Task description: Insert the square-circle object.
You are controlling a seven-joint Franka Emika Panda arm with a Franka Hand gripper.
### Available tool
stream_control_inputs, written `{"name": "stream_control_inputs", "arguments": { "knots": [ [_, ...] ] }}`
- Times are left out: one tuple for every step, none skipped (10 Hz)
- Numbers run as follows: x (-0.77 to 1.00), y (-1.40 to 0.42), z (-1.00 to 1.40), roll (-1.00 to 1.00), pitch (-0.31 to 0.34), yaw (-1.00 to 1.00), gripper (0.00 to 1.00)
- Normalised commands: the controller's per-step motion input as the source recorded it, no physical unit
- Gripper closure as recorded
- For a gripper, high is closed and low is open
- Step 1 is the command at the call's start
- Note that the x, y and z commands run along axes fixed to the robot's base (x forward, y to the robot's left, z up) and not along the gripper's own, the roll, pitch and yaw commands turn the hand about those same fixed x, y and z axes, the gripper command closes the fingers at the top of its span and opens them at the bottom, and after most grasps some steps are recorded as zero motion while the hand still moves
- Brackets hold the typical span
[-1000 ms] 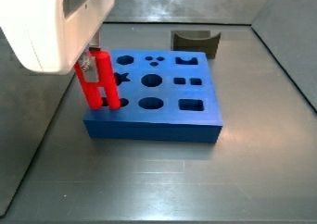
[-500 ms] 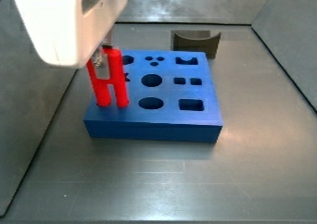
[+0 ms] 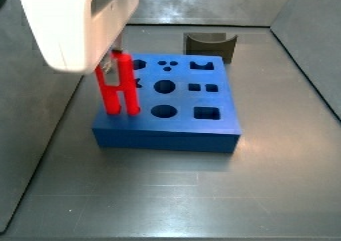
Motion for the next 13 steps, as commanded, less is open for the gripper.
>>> {"name": "stream_control_inputs", "arguments": {
  "knots": [
    [-0.17, 0.0, -0.81, -0.06, -0.003, 0.0, 1.0],
    [0.02, -0.13, -1.0, -0.06, -0.027, 0.0, 1.0],
    [0.29, -0.24, -1.0, 0.0, 0.0, -0.03, 1.0],
    [0.36, -0.22, -1.0, 0.0, 0.0, -0.13, 1.0],
    [0.37, -0.21, -1.0, 0.01, 0.0, -0.13, 1.0],
    [0.38, -0.19, -1.0, 0.01, -0.004, -0.11, 1.0],
    [0.31, -0.24, -1.0, 0.01, -0.007, 0.0, 1.0],
    [0.19, -0.32, -1.0, 0.02, 0.0, 0.03, 1.0],
    [0.14, -0.3, -1.0, 0.05, 0.0, 0.11, 1.0],
    [0.16, -0.19, -1.0, 0.1, 0.0, 0.09, 1.0],
    [0.1, -0.05, -0.84, 0.25, 0.0, 0.11, 1.0],
    [0.0, -0.15, -0.53, 0.41, 0.003, 0.11, 1.0],
    [0.11, -0.25, -0.73, 0.29, 0.039, 0.0, 1.0]
  ]
}}
